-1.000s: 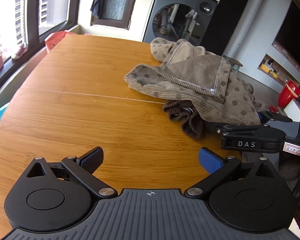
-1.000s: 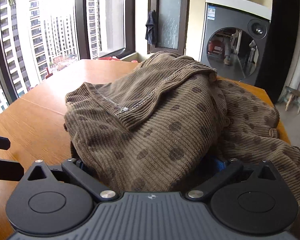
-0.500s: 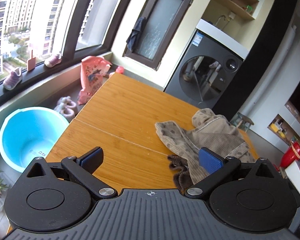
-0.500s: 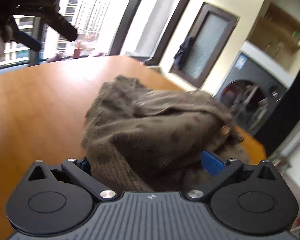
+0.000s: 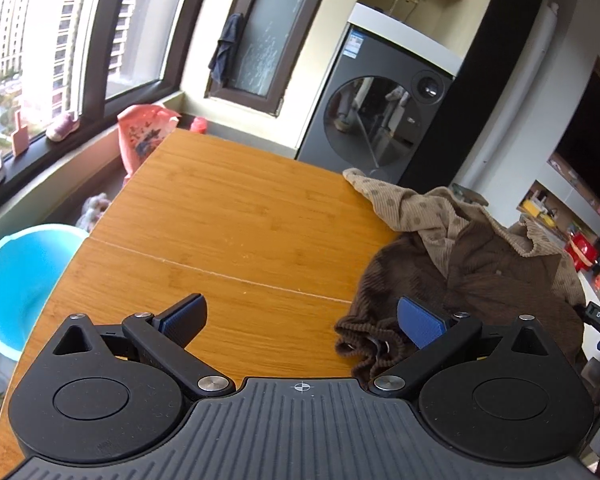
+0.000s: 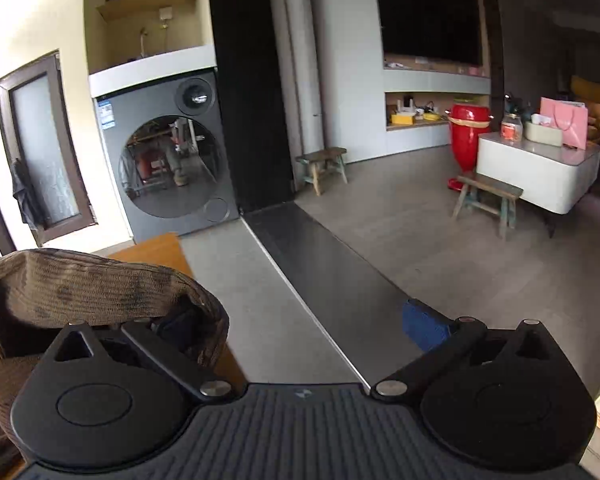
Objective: Fold clothes
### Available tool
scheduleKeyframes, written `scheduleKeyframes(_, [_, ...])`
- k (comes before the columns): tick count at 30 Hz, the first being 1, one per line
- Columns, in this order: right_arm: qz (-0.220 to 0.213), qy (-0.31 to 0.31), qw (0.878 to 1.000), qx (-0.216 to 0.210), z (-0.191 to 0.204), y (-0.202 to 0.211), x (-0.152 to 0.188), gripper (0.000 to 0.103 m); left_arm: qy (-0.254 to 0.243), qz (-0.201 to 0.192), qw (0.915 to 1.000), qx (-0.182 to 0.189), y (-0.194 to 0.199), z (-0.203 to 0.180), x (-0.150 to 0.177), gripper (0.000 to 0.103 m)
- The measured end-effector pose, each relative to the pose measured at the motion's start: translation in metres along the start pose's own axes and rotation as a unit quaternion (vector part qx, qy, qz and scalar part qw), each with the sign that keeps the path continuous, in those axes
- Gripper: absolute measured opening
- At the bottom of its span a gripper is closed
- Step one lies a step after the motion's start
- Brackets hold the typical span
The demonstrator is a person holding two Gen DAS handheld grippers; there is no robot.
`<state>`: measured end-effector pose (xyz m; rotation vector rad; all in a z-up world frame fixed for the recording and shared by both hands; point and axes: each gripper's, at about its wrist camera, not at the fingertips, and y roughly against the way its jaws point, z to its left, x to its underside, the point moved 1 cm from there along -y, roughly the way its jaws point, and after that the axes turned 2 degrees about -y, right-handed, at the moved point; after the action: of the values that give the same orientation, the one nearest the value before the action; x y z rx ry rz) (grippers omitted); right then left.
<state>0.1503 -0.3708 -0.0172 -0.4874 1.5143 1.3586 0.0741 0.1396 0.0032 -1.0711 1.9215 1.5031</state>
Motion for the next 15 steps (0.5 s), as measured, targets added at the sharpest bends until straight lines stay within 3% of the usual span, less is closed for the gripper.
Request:
scheduleKeyframes(3, [0.018, -0.014, 0.999, 0.030, -0.010, -0.016, 0.001, 0.103, -0.030, 0.007, 0.9994, 0.015, -0.009, -0.014, -0.002, 0.103])
scheduleKeyframes(5, [0.022, -0.007, 1.000, 0.007, -0.014, -0.017, -0.003, 0.103, -0.050, 0.010, 0.9983, 0.026, -0.015, -0.025, -0.004, 0.103])
scheduleKeyframes(9, [-0.051, 0.025, 0.998, -0.019, -0.008, 0.005, -0.014, 0.103, -0.101, 0.015, 0.9900, 0.097, -0.032, -0.059, -0.010, 0.103])
scheduleKeyframes(12, [-0.080, 0.035, 0.992, -0.092, 0.002, 0.022, -0.022, 0.103, -0.137, 0.036, 0.9739, 0.178, -0.060, -0.090, -0.009, 0.103])
scheduleKeyframes(15, [-0.034, 0.034, 0.973, -0.228, 0.018, 0.027, -0.024, 0.103, -0.156, 0.076, 0.9523, 0.251, -0.097, -0.119, -0.003, 0.103])
